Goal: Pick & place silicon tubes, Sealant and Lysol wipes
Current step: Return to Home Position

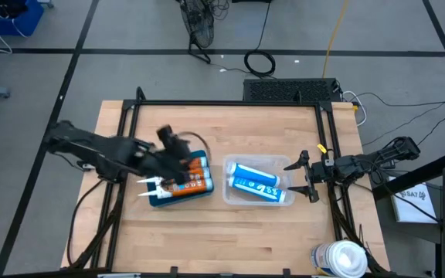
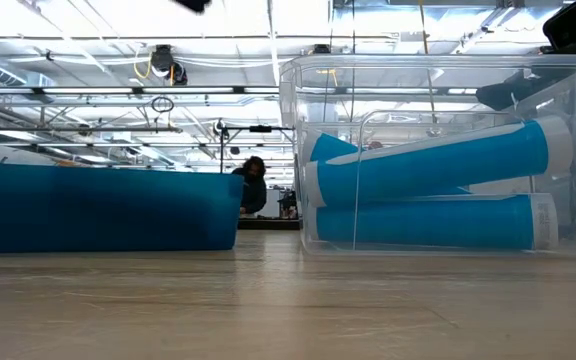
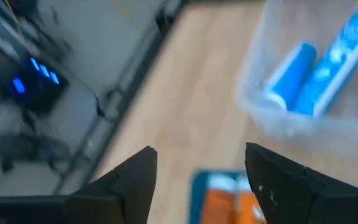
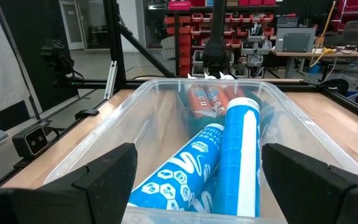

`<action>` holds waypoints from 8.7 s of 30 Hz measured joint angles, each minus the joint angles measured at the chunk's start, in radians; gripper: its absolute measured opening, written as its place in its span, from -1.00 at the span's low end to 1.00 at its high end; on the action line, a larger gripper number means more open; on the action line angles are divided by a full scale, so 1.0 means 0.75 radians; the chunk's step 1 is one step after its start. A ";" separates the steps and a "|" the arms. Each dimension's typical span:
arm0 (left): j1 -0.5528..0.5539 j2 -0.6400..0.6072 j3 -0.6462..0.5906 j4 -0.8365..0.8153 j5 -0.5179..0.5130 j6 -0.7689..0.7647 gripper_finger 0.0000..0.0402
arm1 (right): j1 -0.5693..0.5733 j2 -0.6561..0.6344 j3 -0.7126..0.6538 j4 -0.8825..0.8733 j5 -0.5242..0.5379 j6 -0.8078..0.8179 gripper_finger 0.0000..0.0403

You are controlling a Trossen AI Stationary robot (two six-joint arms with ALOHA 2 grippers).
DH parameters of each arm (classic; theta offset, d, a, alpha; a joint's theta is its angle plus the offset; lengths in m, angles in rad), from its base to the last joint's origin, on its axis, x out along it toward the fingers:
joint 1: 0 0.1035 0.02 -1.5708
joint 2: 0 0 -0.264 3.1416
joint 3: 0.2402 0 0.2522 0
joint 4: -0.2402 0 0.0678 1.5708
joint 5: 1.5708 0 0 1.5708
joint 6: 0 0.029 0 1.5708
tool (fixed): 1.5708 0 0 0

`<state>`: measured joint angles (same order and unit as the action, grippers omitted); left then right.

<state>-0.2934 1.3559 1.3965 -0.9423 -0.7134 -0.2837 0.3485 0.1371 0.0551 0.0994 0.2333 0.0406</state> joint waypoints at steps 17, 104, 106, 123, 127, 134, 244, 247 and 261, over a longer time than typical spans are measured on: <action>0.065 -0.982 -0.583 0.284 -0.048 0.167 0.22 | 0.000 0.000 0.000 0.001 0.000 0.000 0.61; 0.065 -1.800 -1.703 0.824 0.223 0.049 0.25 | 0.000 -0.001 0.000 0.001 0.000 0.000 0.61; 0.065 -1.800 -1.703 0.829 0.223 0.050 0.25 | 0.000 -0.001 0.000 0.001 0.000 0.000 0.61; 0.065 -1.800 -1.703 0.833 0.224 0.056 0.35 | 0.001 -0.001 0.000 0.001 0.000 0.000 0.61; 0.065 -1.800 -1.703 0.833 0.224 0.056 0.35 | 0.000 0.000 0.000 0.001 0.000 0.000 0.61; 0.065 -1.799 -1.703 0.833 0.225 0.057 0.35 | 0.000 0.000 0.000 0.001 0.000 0.000 0.61; 0.065 -1.799 -1.702 0.833 0.226 0.057 0.35 | 0.000 0.000 0.000 0.001 0.000 0.000 0.61; 0.065 -1.799 -1.702 0.833 0.226 0.056 0.35 | 0.000 0.000 -0.001 0.001 0.000 0.000 0.61; 0.065 -1.799 -1.702 0.833 0.226 0.057 0.35 | 0.000 0.000 0.000 0.001 0.000 0.000 0.61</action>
<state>-0.2443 0.0063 0.1204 -0.3176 -0.5442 -0.2413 0.3485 0.1371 0.0549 0.1001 0.2333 0.0402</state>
